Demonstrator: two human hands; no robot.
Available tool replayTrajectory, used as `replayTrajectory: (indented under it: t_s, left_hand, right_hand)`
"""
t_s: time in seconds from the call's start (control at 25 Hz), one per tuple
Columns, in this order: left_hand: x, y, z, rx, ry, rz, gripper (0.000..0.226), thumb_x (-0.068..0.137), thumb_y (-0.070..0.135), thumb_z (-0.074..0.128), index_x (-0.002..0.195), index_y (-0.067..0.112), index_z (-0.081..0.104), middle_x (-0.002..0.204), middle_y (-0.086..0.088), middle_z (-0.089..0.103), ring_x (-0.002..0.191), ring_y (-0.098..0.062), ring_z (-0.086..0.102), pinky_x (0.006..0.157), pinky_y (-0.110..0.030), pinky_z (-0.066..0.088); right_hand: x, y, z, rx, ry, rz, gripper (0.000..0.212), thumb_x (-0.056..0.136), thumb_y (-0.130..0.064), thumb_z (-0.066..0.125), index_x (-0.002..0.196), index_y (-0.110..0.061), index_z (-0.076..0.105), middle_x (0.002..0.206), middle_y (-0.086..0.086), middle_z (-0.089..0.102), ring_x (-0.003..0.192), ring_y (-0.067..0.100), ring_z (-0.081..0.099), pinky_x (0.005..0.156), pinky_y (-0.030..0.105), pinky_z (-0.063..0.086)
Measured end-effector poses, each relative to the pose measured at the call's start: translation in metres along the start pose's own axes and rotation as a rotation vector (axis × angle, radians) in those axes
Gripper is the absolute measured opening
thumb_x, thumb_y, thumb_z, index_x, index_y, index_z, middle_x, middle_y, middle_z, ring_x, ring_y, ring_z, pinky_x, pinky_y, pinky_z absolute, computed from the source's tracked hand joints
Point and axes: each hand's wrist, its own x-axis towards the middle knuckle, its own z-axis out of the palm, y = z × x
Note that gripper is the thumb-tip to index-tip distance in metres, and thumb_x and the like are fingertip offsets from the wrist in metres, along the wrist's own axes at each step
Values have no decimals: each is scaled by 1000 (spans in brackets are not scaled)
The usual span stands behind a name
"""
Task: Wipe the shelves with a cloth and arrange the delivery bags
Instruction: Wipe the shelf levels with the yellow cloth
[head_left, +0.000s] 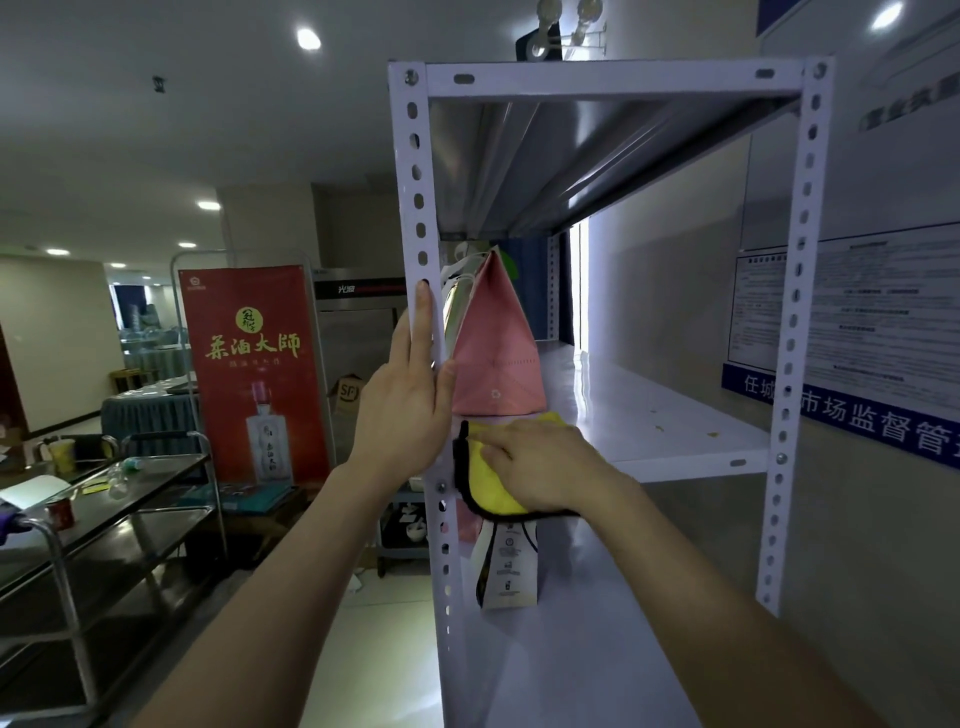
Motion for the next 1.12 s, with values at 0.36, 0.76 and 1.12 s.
replayTrajectory:
  t_s: [0.36, 0.76, 1.12]
  left_hand:
    - [0, 7, -1, 80, 84, -22, 73, 116, 39, 46, 176, 23, 8, 155, -10, 51, 102, -23, 63, 79, -43, 51]
    - [-13, 83, 68, 290, -71, 118, 46, 107, 32, 49, 147, 12, 58, 123, -14, 58, 112, -35, 56, 103, -47, 42]
    - [-11, 68, 103, 429, -426, -10, 62, 108, 42, 28, 163, 16, 38, 143, -12, 54, 129, -31, 48, 109, -44, 37]
  right_hand:
    - [-7, 21, -1, 66, 55, 76, 44, 111, -46, 32, 137, -35, 66, 138, -2, 66, 124, 28, 58, 107, 44, 44]
    - [-51, 137, -43, -67, -55, 437, 52, 113, -46, 23, 162, -38, 41, 169, 2, 40, 151, 32, 40, 124, 50, 30]
    - [33, 192, -46, -98, -259, 594, 62, 110, -52, 26, 169, -35, 20, 175, 7, 23, 157, 36, 30, 127, 55, 23]
